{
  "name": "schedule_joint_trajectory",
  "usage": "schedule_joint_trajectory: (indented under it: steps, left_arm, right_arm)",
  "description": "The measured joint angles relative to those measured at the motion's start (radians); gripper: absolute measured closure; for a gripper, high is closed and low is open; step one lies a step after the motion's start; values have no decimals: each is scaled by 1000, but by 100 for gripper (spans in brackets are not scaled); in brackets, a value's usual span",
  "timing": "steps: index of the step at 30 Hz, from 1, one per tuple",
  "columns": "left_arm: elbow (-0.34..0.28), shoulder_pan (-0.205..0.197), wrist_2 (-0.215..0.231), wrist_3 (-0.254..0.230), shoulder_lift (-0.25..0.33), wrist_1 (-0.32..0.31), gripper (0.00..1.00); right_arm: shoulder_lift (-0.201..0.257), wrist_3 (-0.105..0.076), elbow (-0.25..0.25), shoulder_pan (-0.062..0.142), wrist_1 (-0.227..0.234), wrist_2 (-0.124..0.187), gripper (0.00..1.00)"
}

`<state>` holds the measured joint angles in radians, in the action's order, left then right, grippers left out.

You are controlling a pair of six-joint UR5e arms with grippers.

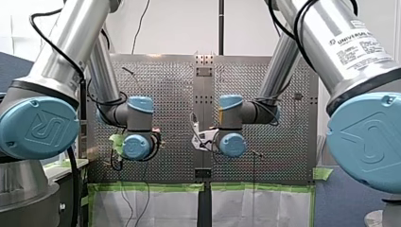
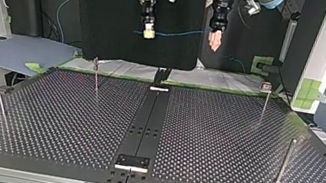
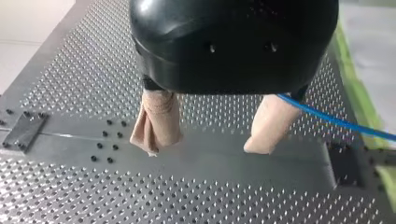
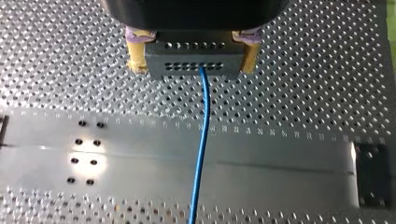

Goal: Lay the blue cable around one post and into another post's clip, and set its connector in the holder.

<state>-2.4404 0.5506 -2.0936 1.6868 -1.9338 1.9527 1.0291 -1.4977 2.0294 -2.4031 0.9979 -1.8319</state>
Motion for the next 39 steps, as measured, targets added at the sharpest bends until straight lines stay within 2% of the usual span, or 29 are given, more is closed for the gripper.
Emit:
schedule_joint_trajectory:
  steps: [5,11,20,26,29,32,36,39]
  left_arm:
    - [-10,0,48,42,48,47,0]
    - [-10,0,103,52,91,109,0]
    - [-18,2,124,53,105,194,0]
    - [-34,5,129,48,146,243,0]
    - [-35,3,113,56,171,267,0]
    - [-31,2,100,77,197,293,0]
    - [-9,0,91,108,231,327,0]
    - [12,-1,76,132,254,351,0]
  right_arm:
    - [4,-2,1,-7,-43,0,100]
    - [4,-3,1,-7,-77,0,100]
    - [6,-2,2,-7,-82,-1,100]
    - [40,-11,-21,-11,-116,-6,100]
    - [66,-21,-29,-12,-142,-10,100]
    - [92,-40,-42,-10,-168,-22,100]
    - [125,-70,-70,-9,-201,-49,100]
    - [150,-83,-94,-11,-226,-70,100]
